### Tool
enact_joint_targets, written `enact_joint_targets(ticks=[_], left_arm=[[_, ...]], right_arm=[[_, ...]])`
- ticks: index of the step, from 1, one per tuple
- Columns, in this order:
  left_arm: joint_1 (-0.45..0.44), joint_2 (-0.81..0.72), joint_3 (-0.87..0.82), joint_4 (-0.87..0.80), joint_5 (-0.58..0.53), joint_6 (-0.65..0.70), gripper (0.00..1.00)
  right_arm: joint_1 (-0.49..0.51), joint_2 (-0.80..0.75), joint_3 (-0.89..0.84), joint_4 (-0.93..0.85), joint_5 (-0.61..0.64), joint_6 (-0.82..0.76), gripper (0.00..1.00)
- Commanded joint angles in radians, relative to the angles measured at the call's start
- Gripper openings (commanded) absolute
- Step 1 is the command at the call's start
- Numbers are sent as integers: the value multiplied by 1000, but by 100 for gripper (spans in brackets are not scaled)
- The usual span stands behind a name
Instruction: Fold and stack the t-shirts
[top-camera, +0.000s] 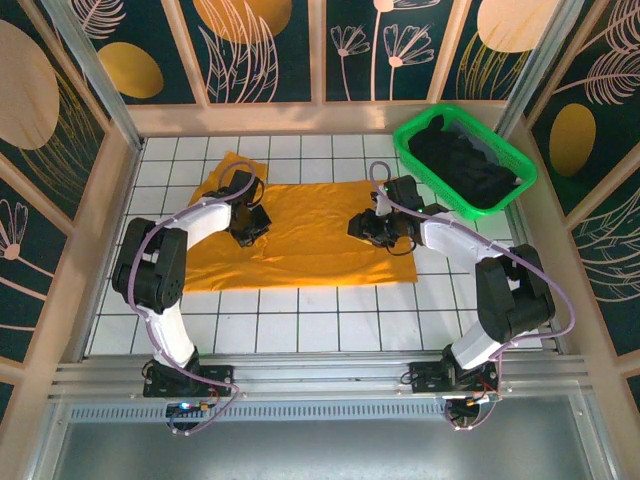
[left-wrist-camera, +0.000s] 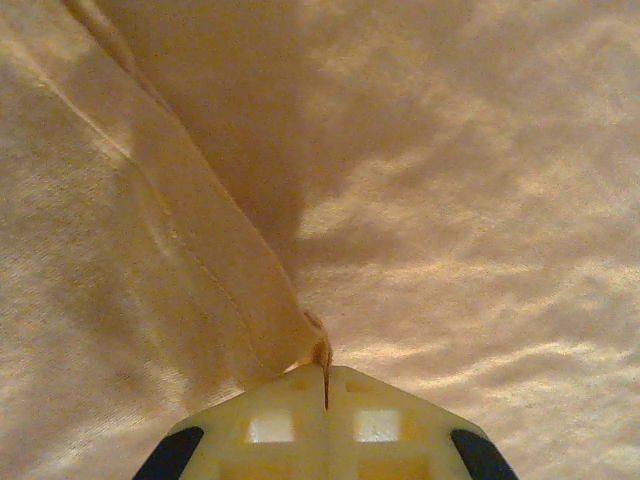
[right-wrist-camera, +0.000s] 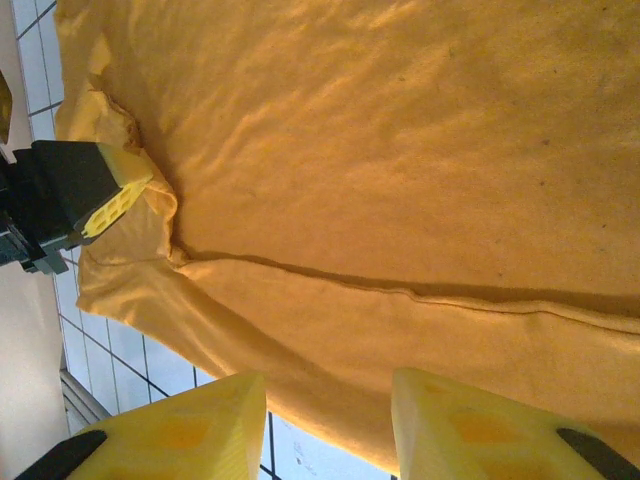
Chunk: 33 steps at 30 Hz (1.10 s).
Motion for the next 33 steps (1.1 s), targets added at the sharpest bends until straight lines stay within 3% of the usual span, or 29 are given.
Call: enact_joint_targets(ticks=[1, 5, 6, 8, 10, 13, 20, 25, 33], left_arm=[[-5, 13, 22, -29, -28, 33, 0], [-7, 13, 32, -7, -15, 44, 0], [-7, 14, 37, 1, -7, 47, 8], [-8, 6, 47, 2, -8, 51, 39], [-8, -27, 59, -19, -52, 54, 54], [4, -101, 43, -48, -106, 33, 51], [130, -249, -203, 12, -26, -37, 30], [203, -246, -314, 66, -9, -34, 28], [212, -274, -470, 83, -72, -82, 27]], right_arm=[[-6, 18, 19, -11, -17, 0, 39], [-8, 21, 12, -12, -15, 0, 38], [-8, 23, 10, -12, -12, 0, 39], [-9, 18, 5, -19, 9, 0, 39], [-16, 6, -7, -25, 37, -4, 40], [-48, -20, -63, -12, 56, -8, 40], [-86, -56, -173, -61, 149, -50, 37], [-89, -26, -205, -91, 233, -52, 34], [-83, 66, -199, -234, 282, -29, 34]])
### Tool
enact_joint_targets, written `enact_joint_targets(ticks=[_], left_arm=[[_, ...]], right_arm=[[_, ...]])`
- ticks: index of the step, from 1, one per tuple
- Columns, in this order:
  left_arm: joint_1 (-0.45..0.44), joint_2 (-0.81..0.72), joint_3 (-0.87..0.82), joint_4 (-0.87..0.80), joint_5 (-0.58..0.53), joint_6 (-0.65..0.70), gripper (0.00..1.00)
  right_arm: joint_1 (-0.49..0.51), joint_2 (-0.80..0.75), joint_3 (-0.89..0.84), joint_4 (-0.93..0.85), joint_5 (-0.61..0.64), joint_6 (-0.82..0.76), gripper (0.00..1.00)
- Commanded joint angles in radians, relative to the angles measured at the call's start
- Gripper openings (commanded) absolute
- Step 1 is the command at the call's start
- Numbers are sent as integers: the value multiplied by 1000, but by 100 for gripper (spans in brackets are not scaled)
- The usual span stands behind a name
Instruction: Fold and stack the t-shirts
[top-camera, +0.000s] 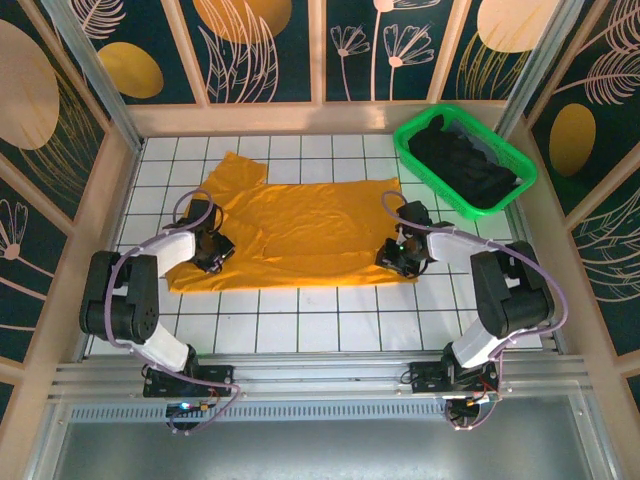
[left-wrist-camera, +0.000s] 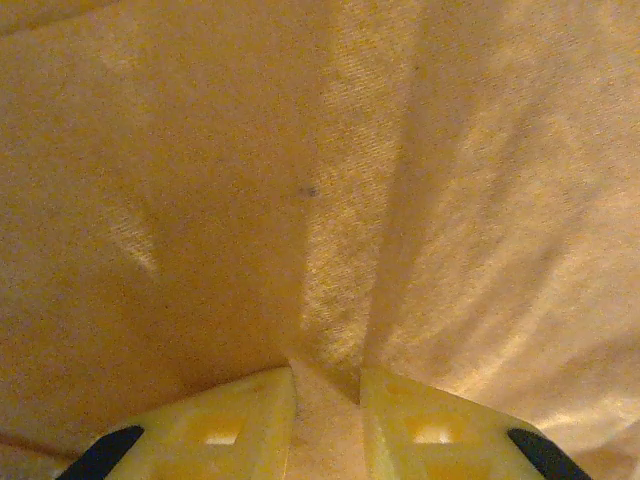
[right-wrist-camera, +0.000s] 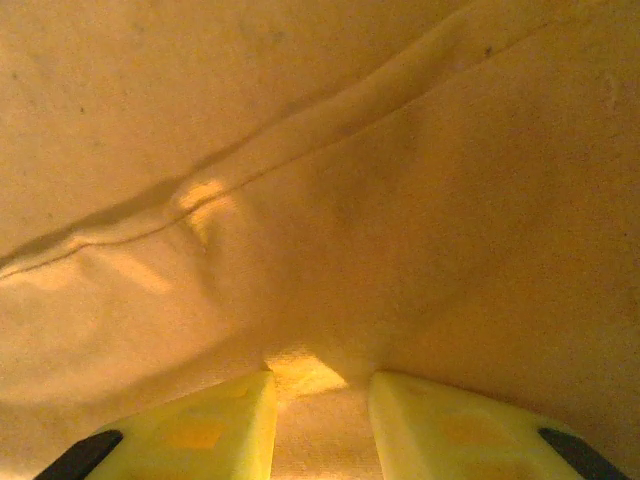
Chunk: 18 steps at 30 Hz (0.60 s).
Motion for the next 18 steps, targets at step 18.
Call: enact_joint_targets(ticks=[18], left_arm=[[3, -260, -270, -160, -110, -33, 27]], right_arm=[[110, -140, -188, -361, -62, 143, 37]])
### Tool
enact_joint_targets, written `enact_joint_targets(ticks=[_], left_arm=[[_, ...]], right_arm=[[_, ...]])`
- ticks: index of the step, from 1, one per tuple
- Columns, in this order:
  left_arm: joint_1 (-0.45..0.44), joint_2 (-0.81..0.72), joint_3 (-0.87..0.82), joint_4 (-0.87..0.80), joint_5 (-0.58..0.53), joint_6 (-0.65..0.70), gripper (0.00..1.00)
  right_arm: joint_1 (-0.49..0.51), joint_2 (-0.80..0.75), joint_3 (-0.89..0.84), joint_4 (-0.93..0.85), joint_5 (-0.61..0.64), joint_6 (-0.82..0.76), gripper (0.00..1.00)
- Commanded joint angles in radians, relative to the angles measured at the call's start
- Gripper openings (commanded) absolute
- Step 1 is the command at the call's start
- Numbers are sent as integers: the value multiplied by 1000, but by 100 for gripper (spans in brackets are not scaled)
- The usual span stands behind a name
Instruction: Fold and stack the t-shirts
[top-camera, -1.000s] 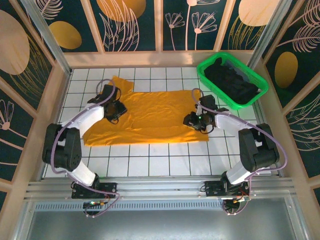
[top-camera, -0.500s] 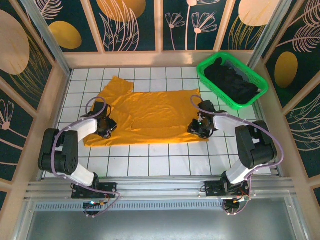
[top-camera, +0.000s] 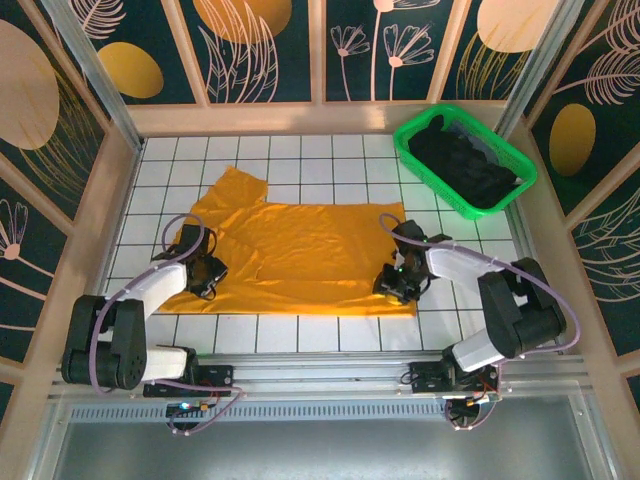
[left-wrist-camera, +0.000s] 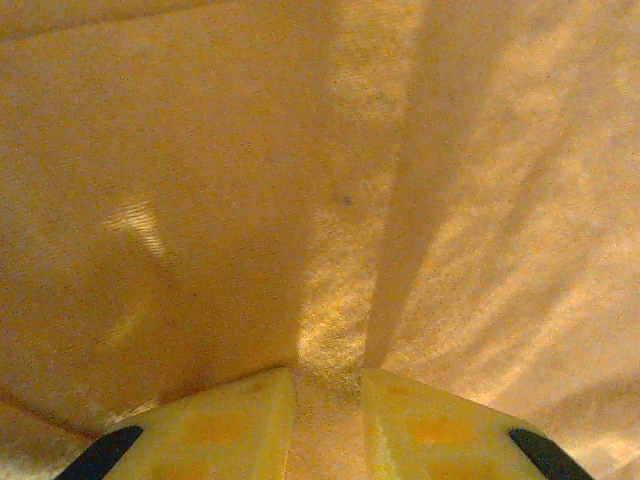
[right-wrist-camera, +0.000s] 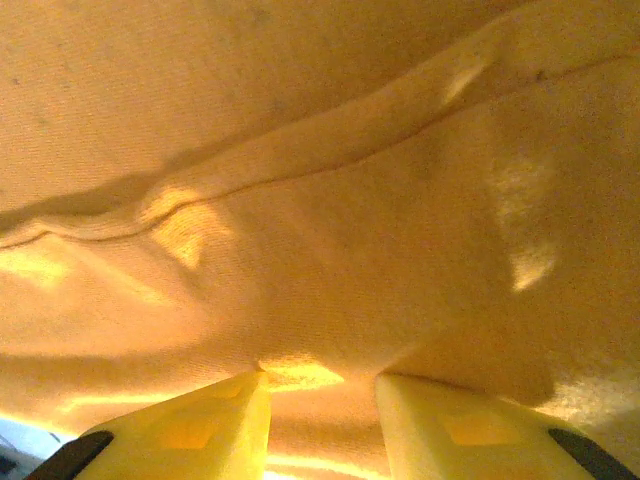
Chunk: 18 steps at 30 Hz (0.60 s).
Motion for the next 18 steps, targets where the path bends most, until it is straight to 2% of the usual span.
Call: enact_joint_targets(ticks=[1, 6, 9, 15, 18], left_arm=[[2, -13, -50, -141, -53, -4, 27], [3, -39, -69, -153, -58, -14, 27], [3, -58, -14, -186, -83, -23, 28], [3, -47, 235, -242, -172, -47, 37], [3, 66, 393, -194, -202, -4, 41]], right_arm=[[12, -14, -68, -148, 36, 73, 37], [11, -12, -47, -117, 59, 88, 38], [10, -32, 9, -96, 90, 88, 41], [-20, -33, 176, -56, 165, 36, 47], [-61, -15, 247, 12, 182, 17, 48]])
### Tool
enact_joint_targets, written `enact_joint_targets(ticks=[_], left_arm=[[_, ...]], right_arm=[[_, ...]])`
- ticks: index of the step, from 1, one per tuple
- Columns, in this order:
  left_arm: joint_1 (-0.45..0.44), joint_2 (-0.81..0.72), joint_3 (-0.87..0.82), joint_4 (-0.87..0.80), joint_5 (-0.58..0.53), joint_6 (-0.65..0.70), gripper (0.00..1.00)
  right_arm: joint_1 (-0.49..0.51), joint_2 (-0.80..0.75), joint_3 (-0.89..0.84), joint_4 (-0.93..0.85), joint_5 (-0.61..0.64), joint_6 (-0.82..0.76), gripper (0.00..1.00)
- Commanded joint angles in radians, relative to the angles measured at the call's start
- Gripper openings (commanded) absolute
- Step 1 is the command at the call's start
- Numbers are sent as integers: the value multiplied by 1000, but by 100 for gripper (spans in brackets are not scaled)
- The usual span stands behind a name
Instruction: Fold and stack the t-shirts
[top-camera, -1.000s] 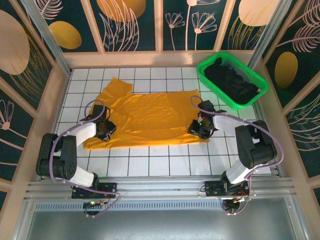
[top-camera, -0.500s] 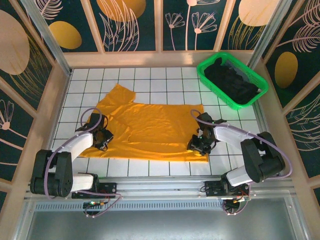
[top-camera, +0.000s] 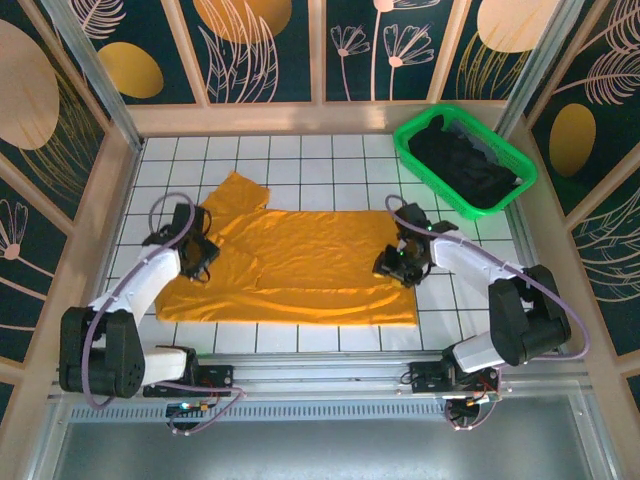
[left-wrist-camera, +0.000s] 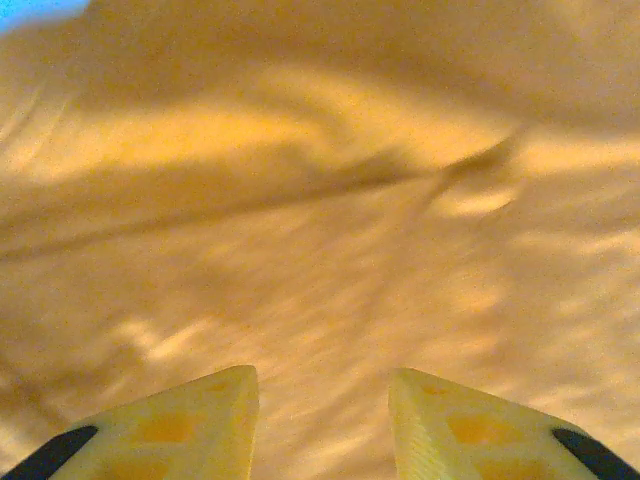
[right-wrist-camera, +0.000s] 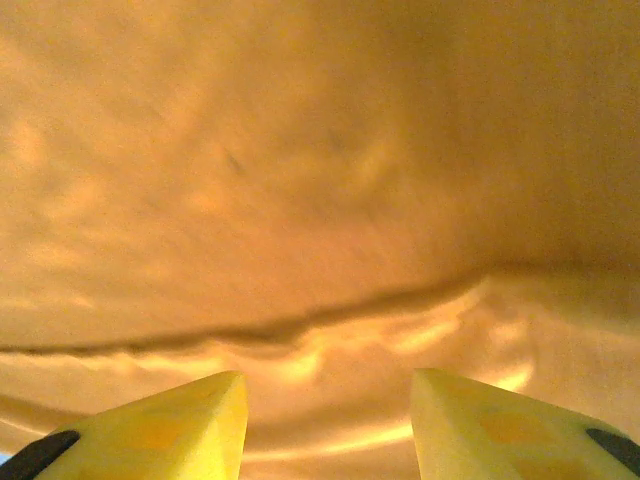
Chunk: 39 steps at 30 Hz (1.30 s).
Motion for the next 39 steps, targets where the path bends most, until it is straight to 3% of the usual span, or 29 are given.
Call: enact_joint_targets(ticks=[1, 5, 8, 13, 19, 33, 39], left_arm=[[2, 138, 185, 29, -75, 46, 41], [5, 399, 443, 86, -115, 157, 38], [15, 606, 646, 118, -66, 251, 39], [18, 905, 1034, 68, -69, 385, 41], [18, 1160, 1348, 6, -159, 498, 41], [-29, 1243, 1287, 37, -174, 572, 50], [-39, 1311, 1363, -73, -220, 542, 47]], right_arm=[[-44, 25, 87, 84, 70, -35, 47], [-64, 104, 173, 240, 59, -69, 48], [-68, 188, 269, 318, 6, -98, 49], [-68, 322, 454, 289, 1, -136, 50], [-93, 366, 513, 266, -28, -135, 50], [-106, 376, 515, 278, -58, -101, 50], [-107, 378, 511, 279, -58, -96, 50]])
